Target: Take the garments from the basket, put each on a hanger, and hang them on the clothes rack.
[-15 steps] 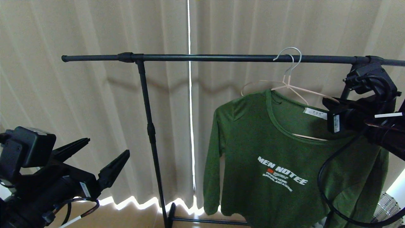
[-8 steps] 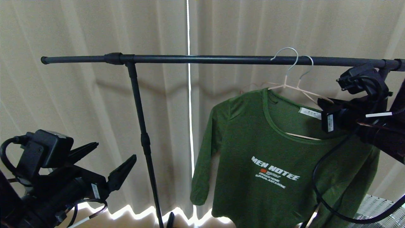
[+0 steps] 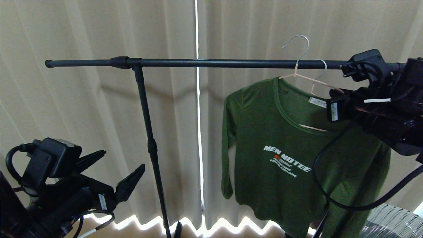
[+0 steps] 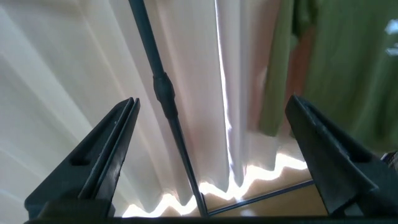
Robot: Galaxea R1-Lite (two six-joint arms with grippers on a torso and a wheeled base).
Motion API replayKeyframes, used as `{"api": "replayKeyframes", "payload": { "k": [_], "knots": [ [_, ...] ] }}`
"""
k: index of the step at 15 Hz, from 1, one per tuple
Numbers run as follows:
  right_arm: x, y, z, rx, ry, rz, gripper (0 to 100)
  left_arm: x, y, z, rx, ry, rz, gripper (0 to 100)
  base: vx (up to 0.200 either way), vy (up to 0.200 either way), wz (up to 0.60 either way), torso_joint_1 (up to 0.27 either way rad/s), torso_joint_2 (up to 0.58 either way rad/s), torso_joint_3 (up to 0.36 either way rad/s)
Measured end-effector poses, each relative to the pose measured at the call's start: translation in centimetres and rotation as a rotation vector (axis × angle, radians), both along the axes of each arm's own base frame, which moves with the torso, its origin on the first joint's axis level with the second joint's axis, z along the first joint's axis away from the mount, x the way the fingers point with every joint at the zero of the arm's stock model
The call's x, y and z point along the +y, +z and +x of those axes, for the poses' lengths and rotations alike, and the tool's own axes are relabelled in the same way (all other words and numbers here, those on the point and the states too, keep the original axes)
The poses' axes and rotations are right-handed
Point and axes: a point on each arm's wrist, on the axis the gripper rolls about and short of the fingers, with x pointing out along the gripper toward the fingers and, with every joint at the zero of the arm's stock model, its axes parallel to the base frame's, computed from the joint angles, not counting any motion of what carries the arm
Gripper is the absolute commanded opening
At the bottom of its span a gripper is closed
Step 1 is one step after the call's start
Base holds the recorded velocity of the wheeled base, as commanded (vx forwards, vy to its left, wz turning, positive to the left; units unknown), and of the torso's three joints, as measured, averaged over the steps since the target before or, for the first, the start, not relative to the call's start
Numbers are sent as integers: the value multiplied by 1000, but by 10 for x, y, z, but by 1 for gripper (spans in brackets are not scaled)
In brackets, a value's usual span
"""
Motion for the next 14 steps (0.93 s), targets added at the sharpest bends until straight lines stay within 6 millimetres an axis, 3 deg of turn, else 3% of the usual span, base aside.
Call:
{"api": "replayKeyframes", "payload": {
  "k": [8,14],
  "knots": [
    [43,-30,27,85,-23,-62,0,0,1,-1,-5,0,0,100,0,0,0,0,0,0],
    [60,-35,23,98,30,-72,0,-2,1,-2,-5,-19,0,100,0,0,0,0,0,0]
  ]
}}
